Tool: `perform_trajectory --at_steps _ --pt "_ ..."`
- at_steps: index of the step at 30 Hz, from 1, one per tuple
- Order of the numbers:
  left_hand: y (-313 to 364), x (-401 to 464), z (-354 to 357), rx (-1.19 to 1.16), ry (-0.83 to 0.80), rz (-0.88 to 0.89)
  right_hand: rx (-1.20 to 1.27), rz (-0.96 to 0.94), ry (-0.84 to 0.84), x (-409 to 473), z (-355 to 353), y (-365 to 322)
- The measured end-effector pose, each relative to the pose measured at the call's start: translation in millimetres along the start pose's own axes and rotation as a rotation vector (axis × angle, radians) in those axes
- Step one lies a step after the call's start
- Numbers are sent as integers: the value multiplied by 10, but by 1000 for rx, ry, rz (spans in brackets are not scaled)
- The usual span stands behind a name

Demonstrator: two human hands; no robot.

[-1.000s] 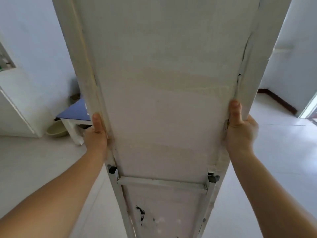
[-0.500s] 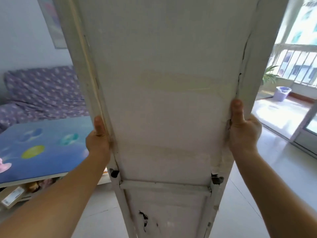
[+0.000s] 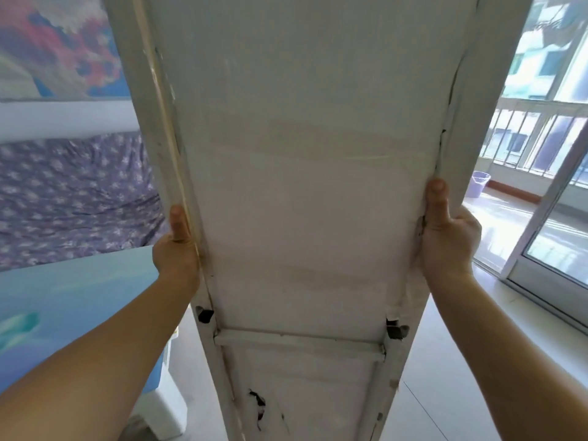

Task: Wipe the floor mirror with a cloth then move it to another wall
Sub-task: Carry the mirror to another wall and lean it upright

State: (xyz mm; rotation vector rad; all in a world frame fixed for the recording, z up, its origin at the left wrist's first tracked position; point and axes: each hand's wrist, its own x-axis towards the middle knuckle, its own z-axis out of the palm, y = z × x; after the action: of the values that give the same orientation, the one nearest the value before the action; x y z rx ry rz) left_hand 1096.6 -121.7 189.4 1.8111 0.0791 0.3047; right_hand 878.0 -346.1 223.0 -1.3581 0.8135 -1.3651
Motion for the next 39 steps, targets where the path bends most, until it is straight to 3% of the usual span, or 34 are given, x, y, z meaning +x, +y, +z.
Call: perform_trajectory --at_steps 11,16,25,39 --pt "367 784 2073 -41 -18 42 -4 -41 29 1911 850 704" --pt "493 1281 3105 -102 -182 13 -21 -46 81 2721 1293 1078" --pt "1007 1944 4735 -17 -248 86 -37 -20 134 4278 2065 1644" --pt "1492 3378 7210 -56 -247 102 18 9 35 6841 3624 2425"
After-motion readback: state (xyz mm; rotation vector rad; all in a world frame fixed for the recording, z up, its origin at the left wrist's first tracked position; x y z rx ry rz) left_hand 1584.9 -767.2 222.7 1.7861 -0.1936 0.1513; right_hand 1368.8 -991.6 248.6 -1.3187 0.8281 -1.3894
